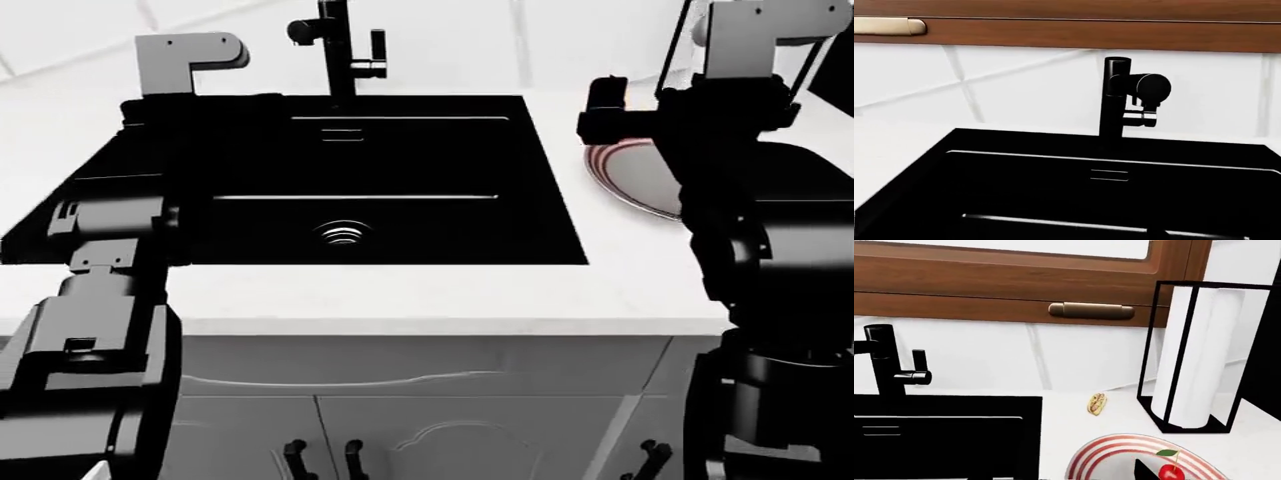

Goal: Pick the cherry from the counter and place it in the sink. Then turn on the sink faucet.

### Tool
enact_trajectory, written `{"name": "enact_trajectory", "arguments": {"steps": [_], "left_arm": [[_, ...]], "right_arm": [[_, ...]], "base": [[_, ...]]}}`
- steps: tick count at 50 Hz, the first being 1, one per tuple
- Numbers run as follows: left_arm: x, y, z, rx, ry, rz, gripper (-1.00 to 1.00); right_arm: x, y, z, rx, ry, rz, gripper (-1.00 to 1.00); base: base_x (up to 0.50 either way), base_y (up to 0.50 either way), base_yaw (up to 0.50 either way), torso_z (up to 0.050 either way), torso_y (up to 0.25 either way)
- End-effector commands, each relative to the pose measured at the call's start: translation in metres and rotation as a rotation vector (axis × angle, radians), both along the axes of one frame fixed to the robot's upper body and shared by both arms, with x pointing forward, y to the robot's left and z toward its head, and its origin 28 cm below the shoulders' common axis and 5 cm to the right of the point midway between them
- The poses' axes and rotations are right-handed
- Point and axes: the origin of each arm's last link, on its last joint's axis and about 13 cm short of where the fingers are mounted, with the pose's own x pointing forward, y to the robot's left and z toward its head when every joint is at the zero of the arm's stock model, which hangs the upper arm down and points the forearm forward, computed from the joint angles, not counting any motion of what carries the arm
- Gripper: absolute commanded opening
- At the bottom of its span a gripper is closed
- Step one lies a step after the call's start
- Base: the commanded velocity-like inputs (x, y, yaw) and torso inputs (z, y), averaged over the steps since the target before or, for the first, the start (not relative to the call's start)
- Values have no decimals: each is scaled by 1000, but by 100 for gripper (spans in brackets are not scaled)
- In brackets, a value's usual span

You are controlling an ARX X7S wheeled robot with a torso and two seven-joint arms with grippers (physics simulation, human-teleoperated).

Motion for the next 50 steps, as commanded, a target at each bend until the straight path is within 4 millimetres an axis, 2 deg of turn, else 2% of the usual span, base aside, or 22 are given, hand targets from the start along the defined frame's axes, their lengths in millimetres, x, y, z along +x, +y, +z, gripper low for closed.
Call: {"name": "enact_trajectory", "arguments": {"steps": [1, 14, 19, 21, 25, 37, 50], "left_arm": [[1, -9, -7, 1, 19, -20, 100], [0, -12, -18, 8, 30, -39, 100], [-8, -19, -34, 34, 36, -77, 100], [-17, -25, -43, 66, 39, -122, 100], [-19, -29, -50, 84, 38, -133, 100], [-23, -32, -61, 146, 57, -176, 100], [-21, -26, -67, 94, 106, -133, 100]], "right_arm": [[1, -3, -2, 11, 12, -11, 100], [1, -5, -3, 20, 14, -21, 100], [1, -4, -2, 15, 12, -17, 100], [1, -4, -2, 13, 11, -17, 100], [1, -4, -2, 12, 12, -17, 100], [2, -5, -5, 15, 17, -20, 100], [-1, -7, -4, 9, 18, -24, 100]], "base": [[332, -430, 0, 0, 0], [473, -252, 0, 0, 0], [500, -180, 0, 0, 0], [500, -72, 0, 0, 0], [498, -56, 0, 0, 4], [499, -53, 0, 0, 0], [499, -51, 0, 0, 2]]}}
